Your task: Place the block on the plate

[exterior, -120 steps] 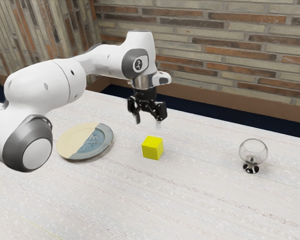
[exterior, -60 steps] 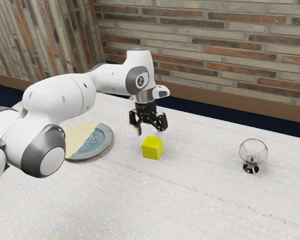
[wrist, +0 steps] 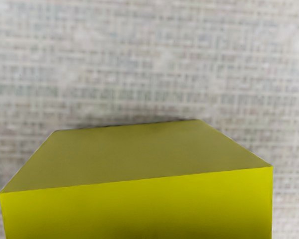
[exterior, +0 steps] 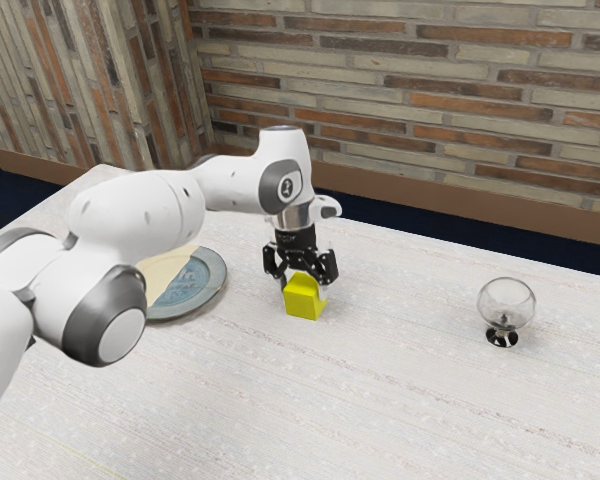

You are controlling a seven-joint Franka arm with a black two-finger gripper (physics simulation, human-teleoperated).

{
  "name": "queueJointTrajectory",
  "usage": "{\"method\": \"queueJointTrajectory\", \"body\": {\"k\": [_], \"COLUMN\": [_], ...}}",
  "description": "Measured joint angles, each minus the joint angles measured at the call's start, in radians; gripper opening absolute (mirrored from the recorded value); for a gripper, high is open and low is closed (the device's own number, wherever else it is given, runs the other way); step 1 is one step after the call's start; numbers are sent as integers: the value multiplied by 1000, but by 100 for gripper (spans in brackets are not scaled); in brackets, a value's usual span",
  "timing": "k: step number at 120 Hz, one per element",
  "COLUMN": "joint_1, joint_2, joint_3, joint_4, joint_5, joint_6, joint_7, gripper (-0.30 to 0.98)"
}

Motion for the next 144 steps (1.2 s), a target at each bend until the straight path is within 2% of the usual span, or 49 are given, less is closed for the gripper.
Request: {"method": "queueJointTrajectory", "body": {"k": [34,53,81,115,144], "joint_1": [0,-1,-1,26,111], "joint_2": [6,0,-75,-221,-330], "joint_3": [2,2,4,1,-7], "joint_4": [6,11,-2,-62,-172], "joint_5": [-13,-12,-1,51,112], "joint_6": [9,11,7,-10,-14], "joint_7": [-5,-8,-15,-21,-26], "gripper": [45,39,34,33,32]}}
